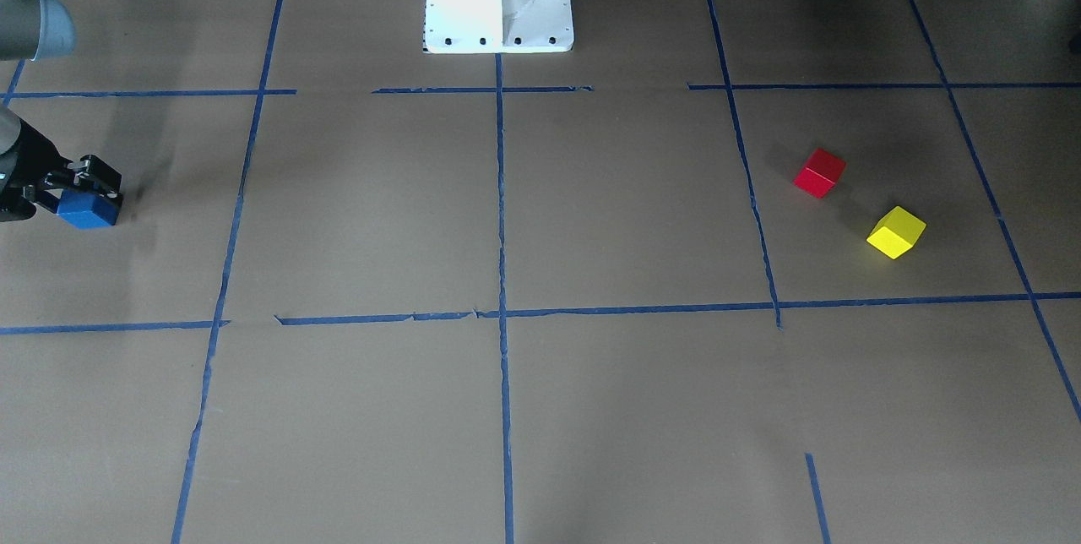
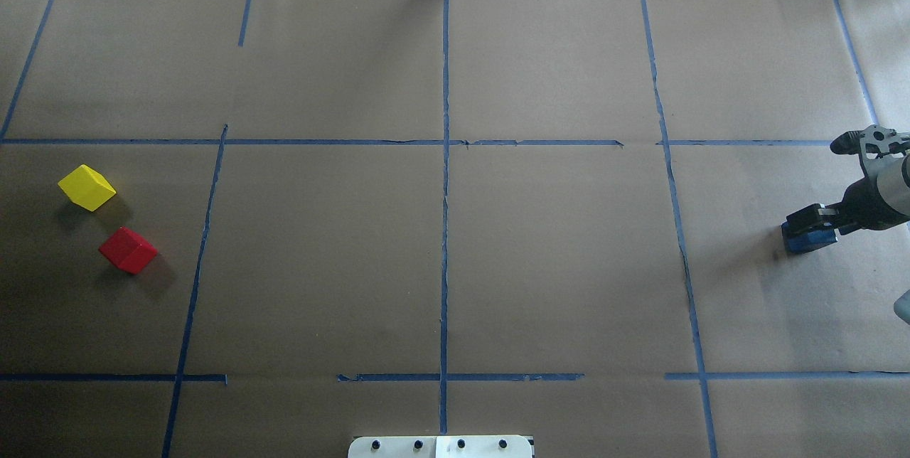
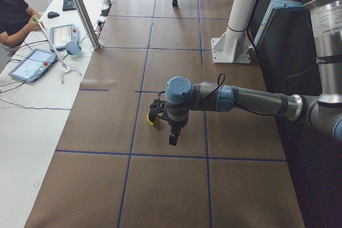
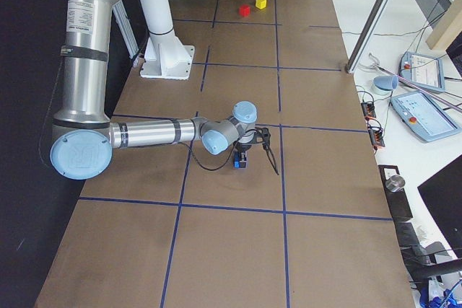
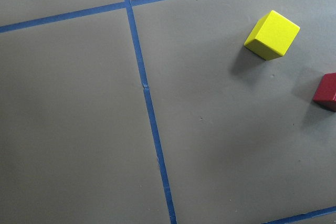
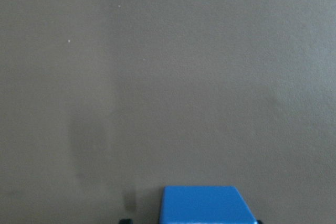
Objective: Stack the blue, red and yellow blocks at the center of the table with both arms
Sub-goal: 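Lower the right gripper onto the blue cube and grasp it, then carry the blue cube with the right gripper to the table center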
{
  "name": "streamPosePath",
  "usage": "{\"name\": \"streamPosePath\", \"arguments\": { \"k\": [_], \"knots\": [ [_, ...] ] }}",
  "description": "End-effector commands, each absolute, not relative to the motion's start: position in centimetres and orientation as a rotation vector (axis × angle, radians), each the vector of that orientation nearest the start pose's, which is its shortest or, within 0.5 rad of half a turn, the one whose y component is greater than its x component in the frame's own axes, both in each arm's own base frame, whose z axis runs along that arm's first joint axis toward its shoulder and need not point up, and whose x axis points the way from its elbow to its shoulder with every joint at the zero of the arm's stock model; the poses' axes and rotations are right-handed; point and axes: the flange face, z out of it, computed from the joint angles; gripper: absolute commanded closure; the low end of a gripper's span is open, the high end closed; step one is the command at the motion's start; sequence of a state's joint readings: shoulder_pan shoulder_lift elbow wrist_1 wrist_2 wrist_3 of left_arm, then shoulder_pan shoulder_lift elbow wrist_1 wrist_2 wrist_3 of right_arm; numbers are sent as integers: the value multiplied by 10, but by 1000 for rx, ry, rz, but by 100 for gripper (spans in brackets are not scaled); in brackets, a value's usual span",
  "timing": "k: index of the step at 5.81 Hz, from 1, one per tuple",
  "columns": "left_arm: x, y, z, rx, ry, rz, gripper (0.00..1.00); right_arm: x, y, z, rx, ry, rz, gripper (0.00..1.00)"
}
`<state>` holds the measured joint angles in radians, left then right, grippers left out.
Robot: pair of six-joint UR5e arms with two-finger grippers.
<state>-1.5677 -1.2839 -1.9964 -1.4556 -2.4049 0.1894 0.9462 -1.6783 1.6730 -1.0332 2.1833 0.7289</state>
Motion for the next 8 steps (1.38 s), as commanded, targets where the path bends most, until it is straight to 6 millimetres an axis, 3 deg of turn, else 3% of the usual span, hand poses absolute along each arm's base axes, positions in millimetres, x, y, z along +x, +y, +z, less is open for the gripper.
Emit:
{"name": "streamPosePath", "arguments": {
  "k": [1, 2, 3, 4, 5, 6, 7, 8],
  "knots": [
    [-58, -370, 580, 102, 836, 192, 0, -216, -432, 597, 49, -800, -81, 100],
    [-58, -370, 578, 106, 836, 194, 0, -217, -429, 540, 112, -858, -92, 100],
    [-58, -370, 578, 107, 836, 195, 0, -254, -426, 474, 135, -936, -60, 100],
    [-57, -370, 575, 112, 850, 195, 0, -305, -441, 409, 121, -989, 30, 100],
    [-57, -370, 568, 126, 855, 202, 0, -394, -426, 329, 67, -987, 48, 100],
    [-57, -370, 560, 142, 854, 208, 0, -460, -426, 230, 12, -915, 52, 100],
    [-57, -370, 556, 150, 853, 212, 0, -517, -435, 179, 30, -870, 48, 100],
    [-57, -370, 554, 152, 853, 213, 0, -568, -441, 160, 9, -838, 77, 99]
  ]
}}
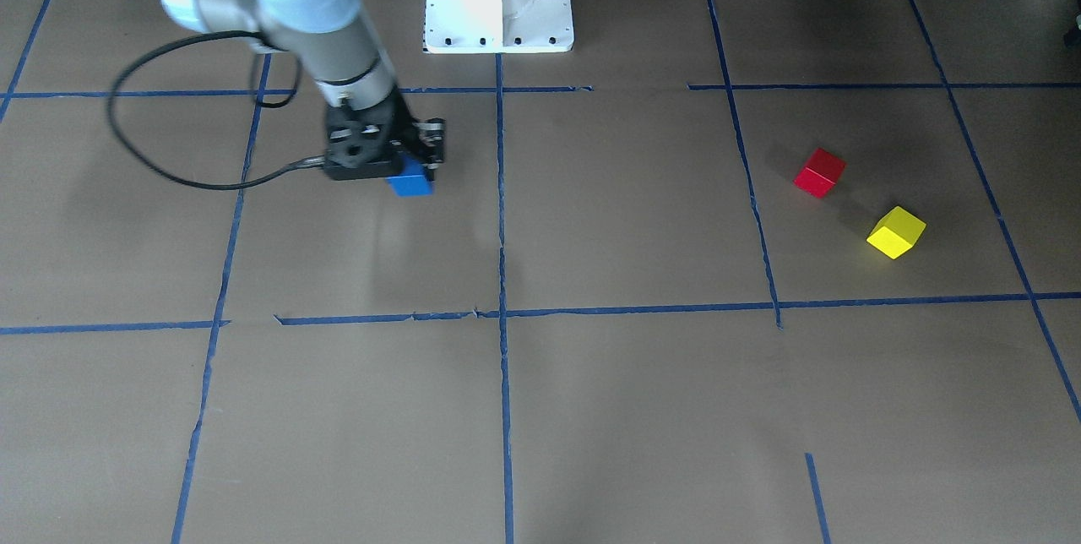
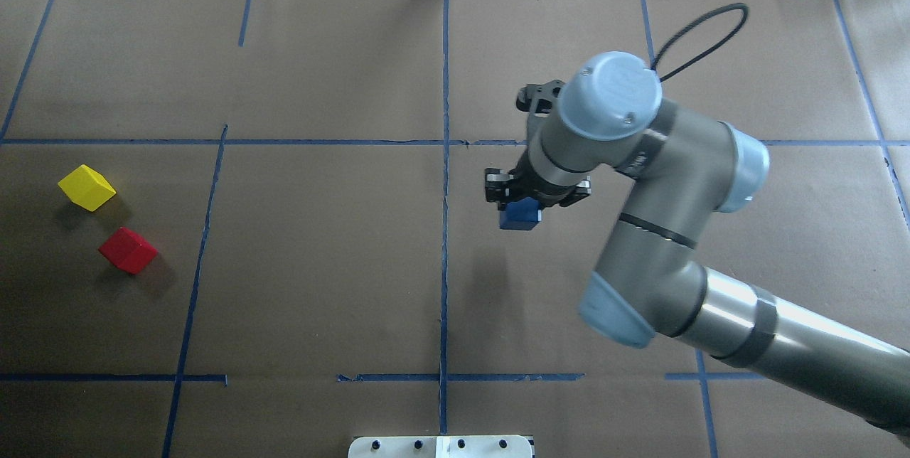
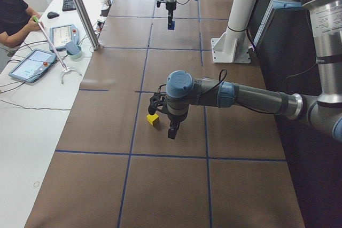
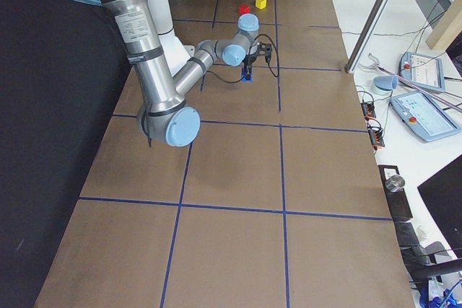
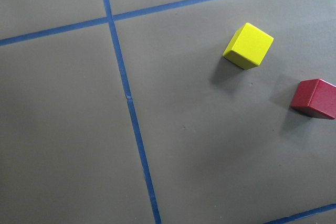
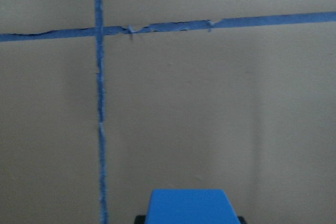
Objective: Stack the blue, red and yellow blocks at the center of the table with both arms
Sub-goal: 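Carry the blue cube with the right gripper to the table center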
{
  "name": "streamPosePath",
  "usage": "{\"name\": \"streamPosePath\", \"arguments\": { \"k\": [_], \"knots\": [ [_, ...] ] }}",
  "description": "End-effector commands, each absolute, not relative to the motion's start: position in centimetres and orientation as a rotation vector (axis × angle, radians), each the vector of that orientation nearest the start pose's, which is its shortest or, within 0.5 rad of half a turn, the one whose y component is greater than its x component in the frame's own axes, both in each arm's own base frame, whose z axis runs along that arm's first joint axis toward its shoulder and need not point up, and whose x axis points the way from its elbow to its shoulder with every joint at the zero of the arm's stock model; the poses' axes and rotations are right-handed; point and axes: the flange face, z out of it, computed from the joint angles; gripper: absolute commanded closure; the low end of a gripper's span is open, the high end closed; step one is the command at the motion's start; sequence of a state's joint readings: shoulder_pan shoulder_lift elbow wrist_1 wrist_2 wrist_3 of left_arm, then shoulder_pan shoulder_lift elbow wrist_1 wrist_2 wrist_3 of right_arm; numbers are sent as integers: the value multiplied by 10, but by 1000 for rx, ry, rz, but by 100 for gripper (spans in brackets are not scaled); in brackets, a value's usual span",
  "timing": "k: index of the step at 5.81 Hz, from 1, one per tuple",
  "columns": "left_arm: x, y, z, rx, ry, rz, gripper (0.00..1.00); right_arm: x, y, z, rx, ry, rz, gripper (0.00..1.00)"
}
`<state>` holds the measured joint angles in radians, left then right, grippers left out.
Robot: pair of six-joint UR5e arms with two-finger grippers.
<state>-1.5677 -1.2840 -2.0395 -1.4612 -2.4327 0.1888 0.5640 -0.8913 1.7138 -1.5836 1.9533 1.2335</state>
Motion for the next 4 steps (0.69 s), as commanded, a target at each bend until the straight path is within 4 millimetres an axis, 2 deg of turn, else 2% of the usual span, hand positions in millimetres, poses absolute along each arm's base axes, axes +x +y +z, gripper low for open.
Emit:
{"name": "streamPosePath", "arguments": {
  "k": [1, 2, 4],
  "knots": [
    [-56, -370, 553, 153, 867, 213, 0, -608, -438, 143, 33, -813, 64, 98],
    [-56, -370, 552, 154, 867, 213, 0, -641, -440, 158, 27, -847, 114, 98],
    [-56, -369, 552, 155, 868, 212, 0, -647, -442, 168, 5, -821, 141, 98]
  ]
}}
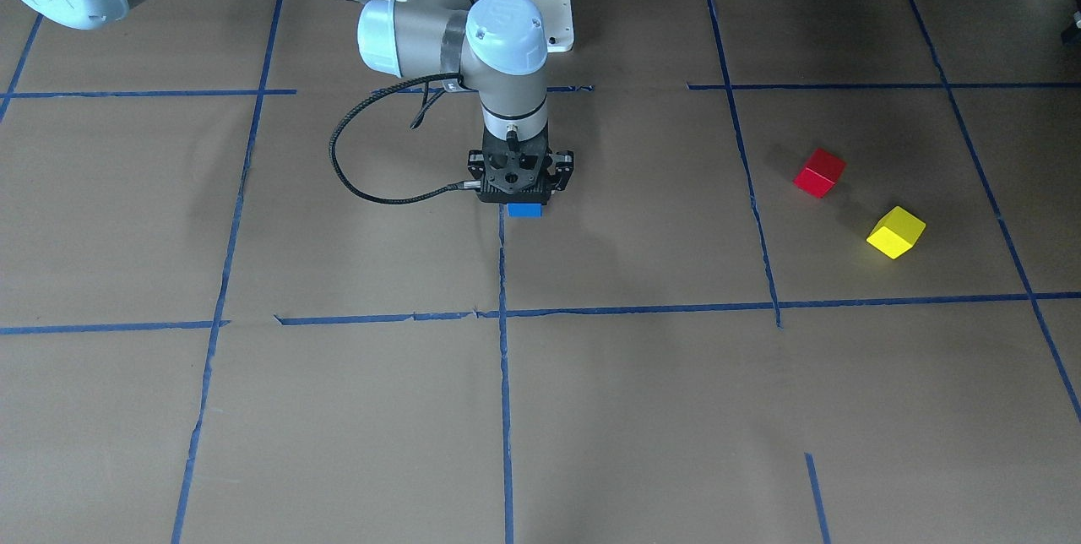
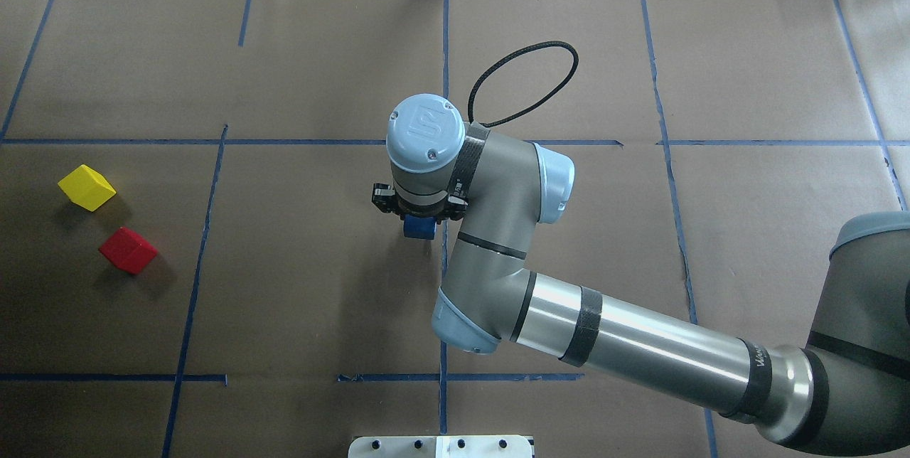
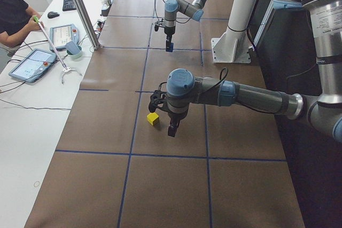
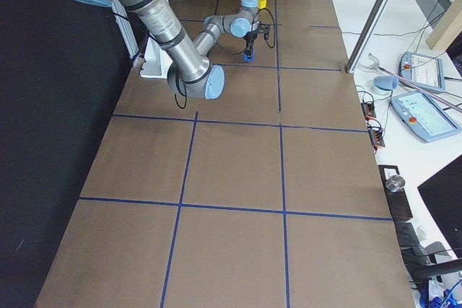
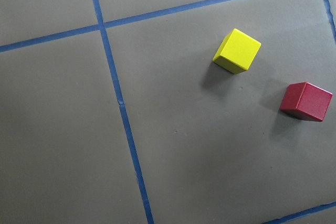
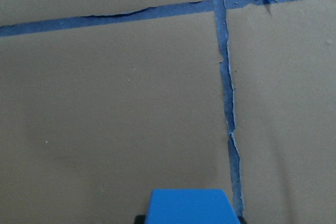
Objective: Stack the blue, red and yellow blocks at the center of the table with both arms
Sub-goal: 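Carry the blue cube with the right gripper to the table center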
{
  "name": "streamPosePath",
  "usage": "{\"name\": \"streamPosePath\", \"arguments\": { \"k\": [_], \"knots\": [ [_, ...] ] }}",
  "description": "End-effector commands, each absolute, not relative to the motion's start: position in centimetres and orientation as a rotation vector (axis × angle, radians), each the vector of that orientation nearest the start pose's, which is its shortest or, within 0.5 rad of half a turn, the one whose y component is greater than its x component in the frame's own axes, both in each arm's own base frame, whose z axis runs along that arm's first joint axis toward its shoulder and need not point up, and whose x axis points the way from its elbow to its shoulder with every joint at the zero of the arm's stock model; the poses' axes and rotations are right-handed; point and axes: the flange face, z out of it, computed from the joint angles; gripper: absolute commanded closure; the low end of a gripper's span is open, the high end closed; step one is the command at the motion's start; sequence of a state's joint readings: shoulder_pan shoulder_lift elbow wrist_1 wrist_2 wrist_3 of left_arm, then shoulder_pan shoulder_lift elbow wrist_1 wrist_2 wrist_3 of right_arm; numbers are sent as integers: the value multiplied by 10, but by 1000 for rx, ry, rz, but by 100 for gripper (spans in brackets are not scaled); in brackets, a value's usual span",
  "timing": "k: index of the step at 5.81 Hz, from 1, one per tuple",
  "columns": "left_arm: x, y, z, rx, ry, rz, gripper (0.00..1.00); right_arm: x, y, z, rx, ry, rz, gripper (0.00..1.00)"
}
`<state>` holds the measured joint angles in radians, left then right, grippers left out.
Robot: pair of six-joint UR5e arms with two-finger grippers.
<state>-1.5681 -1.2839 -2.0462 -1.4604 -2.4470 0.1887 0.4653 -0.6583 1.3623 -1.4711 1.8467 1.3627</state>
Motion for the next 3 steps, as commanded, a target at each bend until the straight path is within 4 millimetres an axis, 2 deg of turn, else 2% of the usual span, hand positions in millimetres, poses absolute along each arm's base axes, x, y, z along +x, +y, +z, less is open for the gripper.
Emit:
{"name": "streamPosePath", "arguments": {
  "k": [1, 3],
  "knots": [
    [-56, -369, 552, 155, 868, 212, 0, -644, -443, 170, 0, -798, 139, 99],
    [-56, -370, 552, 154, 868, 214, 0, -643, -443, 179, -12, -781, 137, 99]
  ]
}}
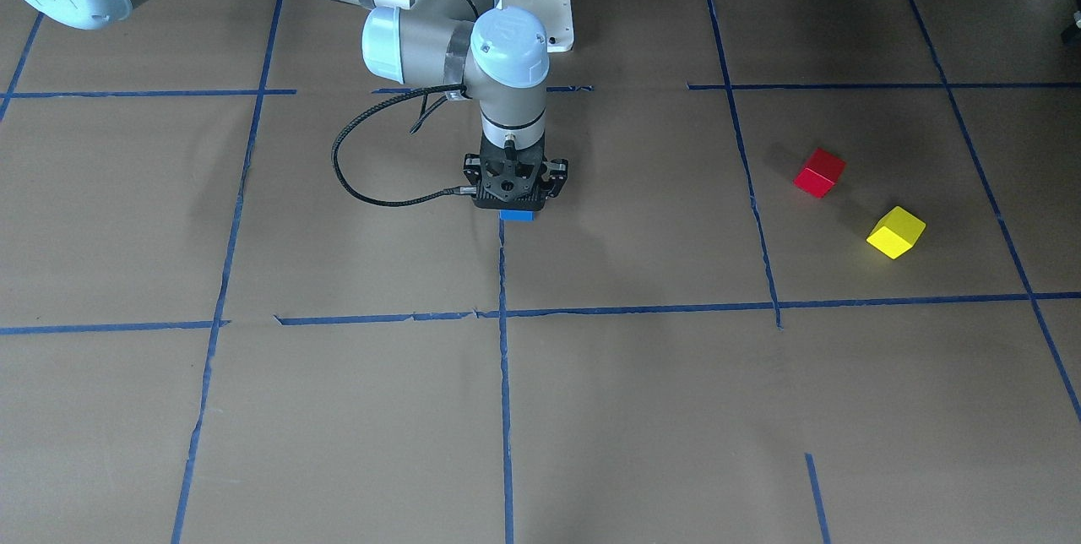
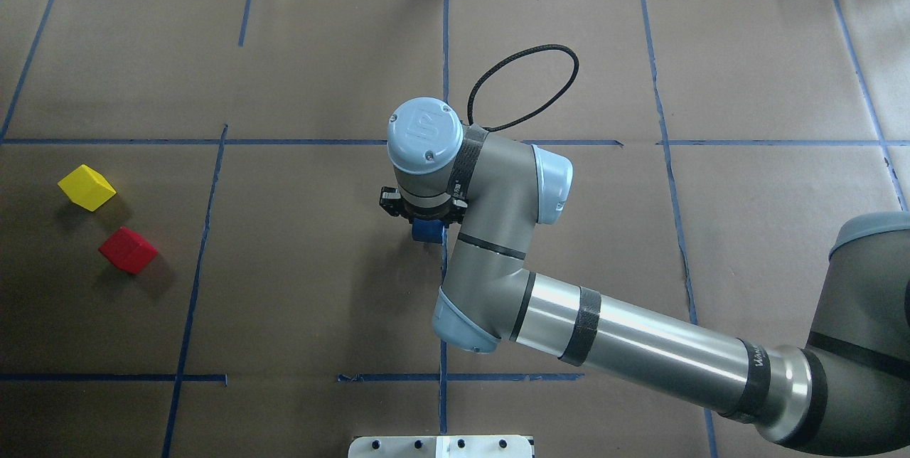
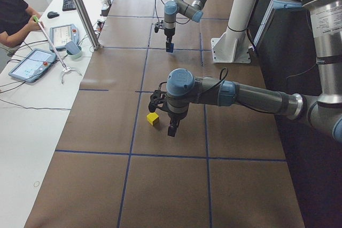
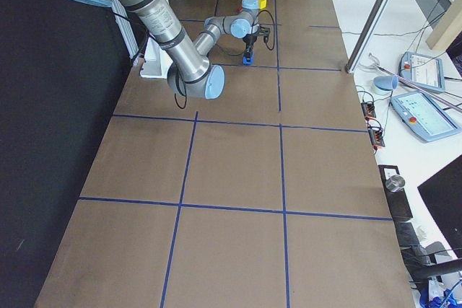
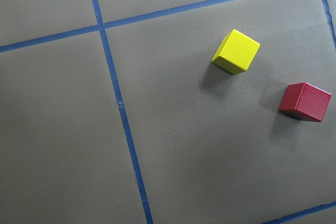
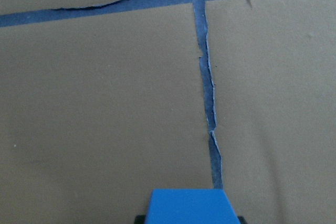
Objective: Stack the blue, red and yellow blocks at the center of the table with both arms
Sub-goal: 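Carry the blue cube with the right gripper to the table center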
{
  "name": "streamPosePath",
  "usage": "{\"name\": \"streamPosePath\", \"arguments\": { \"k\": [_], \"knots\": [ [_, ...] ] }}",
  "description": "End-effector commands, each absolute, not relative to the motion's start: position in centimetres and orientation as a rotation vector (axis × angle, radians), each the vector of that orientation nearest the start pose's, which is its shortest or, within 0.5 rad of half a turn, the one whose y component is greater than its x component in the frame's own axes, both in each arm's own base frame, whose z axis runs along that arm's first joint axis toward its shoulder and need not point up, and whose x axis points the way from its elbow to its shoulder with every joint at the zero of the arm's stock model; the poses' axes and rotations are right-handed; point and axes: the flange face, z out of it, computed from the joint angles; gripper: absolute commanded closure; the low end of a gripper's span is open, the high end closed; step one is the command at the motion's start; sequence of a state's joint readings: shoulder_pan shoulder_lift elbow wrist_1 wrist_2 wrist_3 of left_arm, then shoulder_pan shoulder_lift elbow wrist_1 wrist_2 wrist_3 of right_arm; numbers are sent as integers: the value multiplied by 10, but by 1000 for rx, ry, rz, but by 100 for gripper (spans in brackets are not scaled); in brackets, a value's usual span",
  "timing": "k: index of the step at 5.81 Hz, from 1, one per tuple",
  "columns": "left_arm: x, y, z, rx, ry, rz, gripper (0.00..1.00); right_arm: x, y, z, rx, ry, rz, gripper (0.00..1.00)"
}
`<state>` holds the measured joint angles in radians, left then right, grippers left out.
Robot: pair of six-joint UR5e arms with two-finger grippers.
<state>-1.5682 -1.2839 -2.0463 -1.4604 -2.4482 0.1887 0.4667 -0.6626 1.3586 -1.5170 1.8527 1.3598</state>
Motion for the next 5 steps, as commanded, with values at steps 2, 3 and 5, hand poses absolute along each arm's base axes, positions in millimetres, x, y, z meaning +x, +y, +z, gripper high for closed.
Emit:
{"name": "streamPosePath", "arguments": {
  "k": [2, 3, 5],
  "knots": [
    [-56, -369, 552, 156, 876, 212, 0, -634, -441, 175, -23, -769, 123, 98],
    [-55, -369, 552, 155, 876, 214, 0, -634, -440, 183, -23, -758, 120, 14],
    [-56, -369, 551, 159, 875, 215, 0, -629, -437, 179, -20, -772, 115, 0]
  ]
}}
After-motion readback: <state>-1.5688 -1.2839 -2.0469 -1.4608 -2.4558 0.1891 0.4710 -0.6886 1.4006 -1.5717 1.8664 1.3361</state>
